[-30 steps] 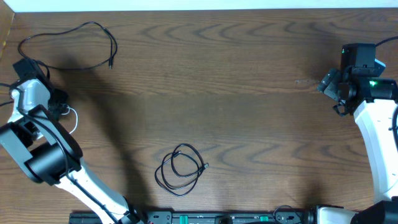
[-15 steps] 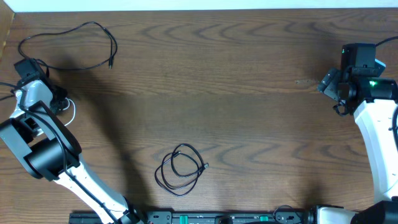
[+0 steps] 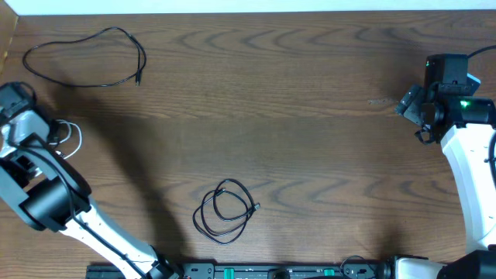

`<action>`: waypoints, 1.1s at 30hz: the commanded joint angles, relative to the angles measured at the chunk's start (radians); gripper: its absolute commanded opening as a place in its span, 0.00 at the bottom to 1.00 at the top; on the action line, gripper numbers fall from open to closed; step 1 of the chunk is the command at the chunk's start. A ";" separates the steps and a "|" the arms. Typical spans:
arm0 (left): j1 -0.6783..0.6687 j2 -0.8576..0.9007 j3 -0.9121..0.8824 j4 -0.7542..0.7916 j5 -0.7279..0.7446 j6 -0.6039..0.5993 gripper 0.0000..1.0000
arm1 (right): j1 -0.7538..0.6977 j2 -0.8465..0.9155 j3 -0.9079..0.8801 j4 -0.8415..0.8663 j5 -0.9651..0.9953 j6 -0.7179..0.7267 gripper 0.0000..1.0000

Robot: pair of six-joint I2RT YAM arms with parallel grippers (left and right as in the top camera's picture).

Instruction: Untangle cables

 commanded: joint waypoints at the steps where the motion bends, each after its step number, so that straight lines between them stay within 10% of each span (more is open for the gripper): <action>1: 0.024 0.019 -0.003 0.023 -0.028 0.099 0.56 | -0.001 0.003 -0.001 -0.001 0.009 0.015 0.99; 33: 0.029 0.061 0.181 -0.369 0.156 0.074 0.68 | -0.001 0.003 -0.001 -0.001 0.009 0.015 0.99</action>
